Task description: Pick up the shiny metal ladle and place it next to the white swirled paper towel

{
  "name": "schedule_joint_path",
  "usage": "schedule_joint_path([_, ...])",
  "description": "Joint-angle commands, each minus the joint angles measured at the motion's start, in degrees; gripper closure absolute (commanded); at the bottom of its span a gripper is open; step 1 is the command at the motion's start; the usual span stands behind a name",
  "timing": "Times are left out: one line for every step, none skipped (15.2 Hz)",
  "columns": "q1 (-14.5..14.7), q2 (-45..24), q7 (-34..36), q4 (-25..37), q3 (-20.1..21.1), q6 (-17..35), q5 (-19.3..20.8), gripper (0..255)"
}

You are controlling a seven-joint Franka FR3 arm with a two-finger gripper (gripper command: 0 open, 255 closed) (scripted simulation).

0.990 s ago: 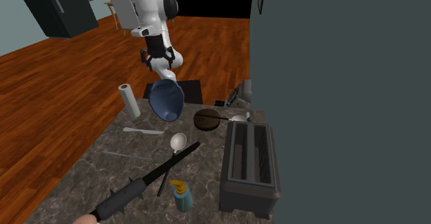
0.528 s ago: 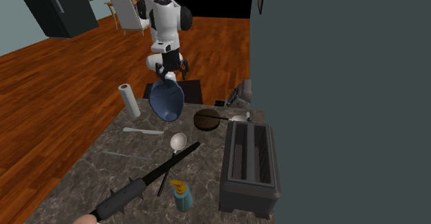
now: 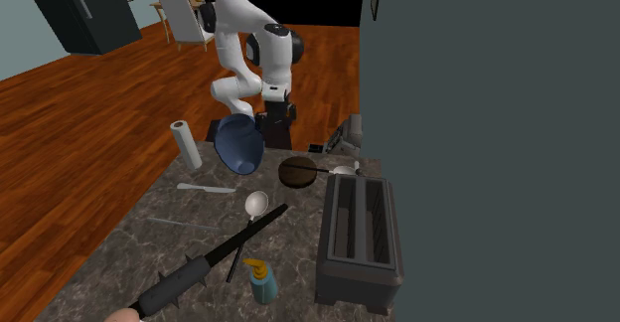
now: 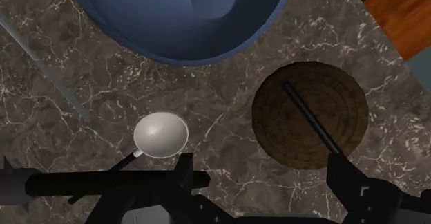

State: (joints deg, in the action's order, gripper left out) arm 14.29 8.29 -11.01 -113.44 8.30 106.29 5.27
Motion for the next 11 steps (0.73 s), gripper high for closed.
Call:
schedule_joint_path([1.0,-3.6,-1.7,1.6,1.1,0.7,1.4,0])
schedule_joint_path([1.5,-5.2,-2.4,2.4,1.8,0.9,2.1,0])
schedule_joint_path([2.1,-6.9,-3.0,3.1,2.4,1.1,2.9,0])
schedule_joint_path([2.7,-8.4,-3.7,3.8,3.0,1.3,3.7,0])
schedule_joint_path([3.3,-10.0,-4.3,4.5,3.5,1.4,4.5,0])
schedule_joint_path([3.9,-11.6,-4.9,5.2,4.1,1.6,5.3,0])
schedule_joint_path([4.5,-13.1,-5.5,5.8,4.7,1.8,6.2,0])
schedule_joint_path([5.1,-14.6,-6.1,6.4,5.2,1.9,7.0,0])
schedule_joint_path([5.7,-16.1,-6.7,7.0,5.7,2.1,7.9,0])
schedule_joint_path([6.4,-17.5,-7.3,7.6,6.2,2.2,8.8,0])
schedule_joint_path([7.0,-18.9,-7.8,8.1,6.7,2.4,9.7,0])
